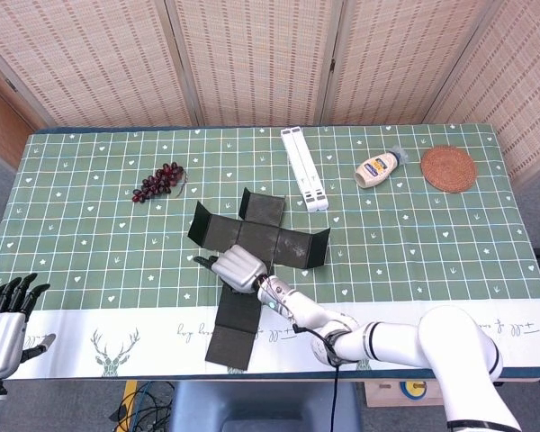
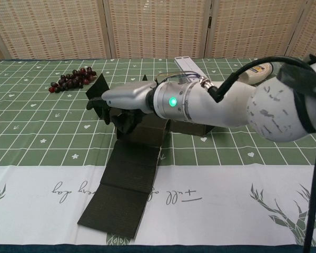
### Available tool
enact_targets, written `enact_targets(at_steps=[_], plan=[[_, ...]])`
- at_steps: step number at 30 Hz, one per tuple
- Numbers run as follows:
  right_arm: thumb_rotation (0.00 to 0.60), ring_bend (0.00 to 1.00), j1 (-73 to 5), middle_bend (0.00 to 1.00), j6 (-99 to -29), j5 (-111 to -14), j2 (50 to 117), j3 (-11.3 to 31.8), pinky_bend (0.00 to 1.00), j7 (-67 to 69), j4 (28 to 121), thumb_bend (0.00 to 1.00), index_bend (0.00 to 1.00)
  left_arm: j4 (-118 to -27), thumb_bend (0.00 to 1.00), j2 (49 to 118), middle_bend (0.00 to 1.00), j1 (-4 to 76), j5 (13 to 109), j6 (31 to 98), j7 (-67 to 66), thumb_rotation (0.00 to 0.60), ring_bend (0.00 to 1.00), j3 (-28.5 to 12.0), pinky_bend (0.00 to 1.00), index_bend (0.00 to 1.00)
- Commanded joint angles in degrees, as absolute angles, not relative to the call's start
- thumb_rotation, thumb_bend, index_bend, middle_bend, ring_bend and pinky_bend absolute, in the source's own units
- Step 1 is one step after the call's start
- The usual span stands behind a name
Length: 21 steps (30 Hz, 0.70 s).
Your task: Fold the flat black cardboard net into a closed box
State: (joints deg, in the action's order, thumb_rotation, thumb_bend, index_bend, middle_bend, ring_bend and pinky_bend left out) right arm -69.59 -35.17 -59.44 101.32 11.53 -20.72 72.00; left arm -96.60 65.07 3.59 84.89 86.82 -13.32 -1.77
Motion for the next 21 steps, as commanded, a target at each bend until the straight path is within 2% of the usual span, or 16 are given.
enact_targets(at_steps=[1, 8, 14, 18, 21], plan=[[0.6, 0.81, -68.49, 0.31, -35.71, -59.04, 98.93, 9.91, 1.0, -21.61, 75.02, 0.83, 0.06, -96.4, 0.12, 65.2, 0.12, 3.66, 84.94, 86.72, -13.1, 0.6, 0.09, -1.81, 0.12, 0.2], [0.6, 0.81, -65.08, 0.34, -37.28, -59.37, 90.35, 4.0, 1.0, -25.24, 84.54, 0.83, 0.06, -96.06, 0.12, 65.9, 0.12, 4.26, 85.57, 86.12, -12.99, 0.6, 0.09, -1.84, 0.12, 0.2], [0.6, 0.82, -63.26, 0.37, -38.43, -59.18, 83.76, -0.16, 1.0, -28.51, 89.14, 0.84, 0.06, -96.51, 0.12, 65.88, 0.12, 4.27, 86.0, 86.42, -13.34, 0.6, 0.09, -1.82, 0.12, 0.2], [0.6, 0.82, -61.69, 0.36, -40.41, -59.3, 81.69, 0.13, 1.0, -26.94, 89.89, 0.84, 0.07, -96.73, 0.12, 65.8, 0.12, 4.15, 85.99, 86.45, -13.59, 0.6, 0.09, -1.69, 0.12, 0.2], [0.6, 0.82, -60.01, 0.3, -42.91, -61.1, 81.99, 2.69, 1.0, -21.91, 89.76, 0.8, 0.07, -96.87, 0.12, 65.81, 0.12, 4.25, 86.0, 86.33, -13.74, 0.6, 0.09, -1.72, 0.12, 0.2]])
